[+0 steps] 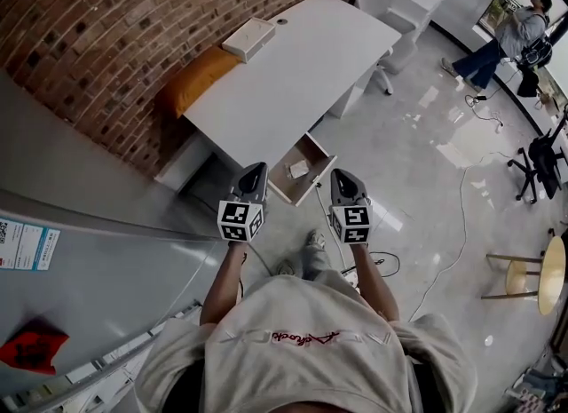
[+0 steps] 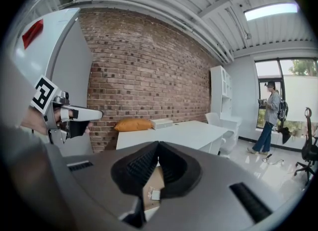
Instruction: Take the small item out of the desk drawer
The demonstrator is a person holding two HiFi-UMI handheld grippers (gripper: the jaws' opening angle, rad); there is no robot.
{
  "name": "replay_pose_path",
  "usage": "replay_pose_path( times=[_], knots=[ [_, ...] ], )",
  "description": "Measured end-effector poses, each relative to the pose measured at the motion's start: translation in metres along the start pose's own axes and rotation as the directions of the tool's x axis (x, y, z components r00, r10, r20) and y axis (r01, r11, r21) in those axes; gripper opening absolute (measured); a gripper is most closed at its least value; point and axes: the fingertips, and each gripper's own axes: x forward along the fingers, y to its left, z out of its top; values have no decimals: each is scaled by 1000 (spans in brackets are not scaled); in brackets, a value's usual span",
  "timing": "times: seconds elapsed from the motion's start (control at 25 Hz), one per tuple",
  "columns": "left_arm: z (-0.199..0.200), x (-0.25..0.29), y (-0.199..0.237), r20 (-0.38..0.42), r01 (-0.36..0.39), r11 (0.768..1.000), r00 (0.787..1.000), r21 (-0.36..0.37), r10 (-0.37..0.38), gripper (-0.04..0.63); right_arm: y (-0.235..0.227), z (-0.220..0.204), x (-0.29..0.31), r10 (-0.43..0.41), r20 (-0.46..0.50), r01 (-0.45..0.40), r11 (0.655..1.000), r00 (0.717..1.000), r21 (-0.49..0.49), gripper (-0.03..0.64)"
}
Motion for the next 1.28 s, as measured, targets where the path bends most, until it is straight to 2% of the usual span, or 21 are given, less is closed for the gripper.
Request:
replay_pose_path(
  times=[0.28, 0.64, 1.0, 1.28],
  knots=[
    [-6, 37, 6, -28, -26, 1000, 999, 5, 27, 8, -25, -6, 39, 47, -11, -46, 999, 999, 5, 11],
    [-22, 75, 8, -90, -96, 995, 991, -12, 94, 8, -53, -25, 76, 139, -57, -138, 990, 989, 30, 12],
    [-42, 107, 3, -142, -169, 985, 976, -37, 163, 8, -77, -57, 113, 238, -127, -234, 971, 963, 45, 11],
    [-61, 113, 5, -168, -222, 974, 963, -52, 210, 8, -75, -81, 129, 303, -166, -298, 953, 938, 56, 12]
  ],
)
